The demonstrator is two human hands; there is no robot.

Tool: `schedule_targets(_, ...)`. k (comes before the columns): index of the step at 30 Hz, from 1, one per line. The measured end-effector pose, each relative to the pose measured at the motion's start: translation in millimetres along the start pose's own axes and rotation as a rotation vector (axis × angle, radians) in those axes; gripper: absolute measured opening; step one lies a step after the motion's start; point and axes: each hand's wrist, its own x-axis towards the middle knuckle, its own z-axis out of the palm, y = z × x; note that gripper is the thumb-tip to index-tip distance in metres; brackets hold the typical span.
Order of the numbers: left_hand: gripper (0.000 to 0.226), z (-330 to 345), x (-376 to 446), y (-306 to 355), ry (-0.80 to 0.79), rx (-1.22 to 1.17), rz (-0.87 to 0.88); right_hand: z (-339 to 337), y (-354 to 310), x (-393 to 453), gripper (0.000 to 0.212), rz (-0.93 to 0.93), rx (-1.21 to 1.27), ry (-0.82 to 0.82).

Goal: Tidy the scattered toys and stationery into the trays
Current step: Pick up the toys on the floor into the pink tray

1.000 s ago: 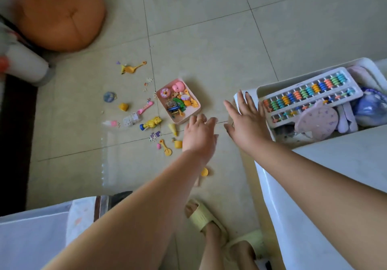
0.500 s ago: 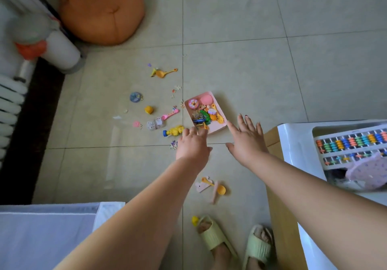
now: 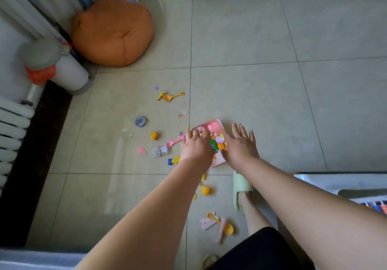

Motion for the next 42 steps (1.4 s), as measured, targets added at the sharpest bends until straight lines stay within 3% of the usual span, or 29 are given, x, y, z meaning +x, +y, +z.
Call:
schedule_targets(3, 0.059, -17.0, 69.7, 13.2, 0.013, 0.019, -0.010, -23.5, 14.7, 65.1, 0.066, -0.030, -0.008, 0.002)
schedule_targets(7, 0.063, -33.8, 150.0, 43.5, -0.082, -0.013, -0.048, -58.2, 46.8, 139.2, 0.066, -0.029, 0.027, -0.063)
schedule_targets(16, 0.062, -82.7, 271.9, 55.7, -0.113, -0.066, -0.130, -122.0, 98.5, 251.2, 0.069, -0.084, -0.102, -0.173)
schedule_targets(30, 0.063, -139.3, 378.2, -8.0, -0.127, -0.157, -0.369, -193.8, 10.5, 407.7, 0.070, -0.297, -0.079, -0.184)
schedule_targets(36, 0.065, -116.8, 481.5, -47.9, -0.145, -0.341, -0.506, -175.3, -23.8, 524.4, 0.069, -0.399, -0.202, -0.261)
schedule_targets(42, 0.064, -92.1, 523.1, -99.0, -0.181, -0.545, -0.686, -135.4, -75.6, 583.0, 0.069, -0.553, -0.369, -0.424)
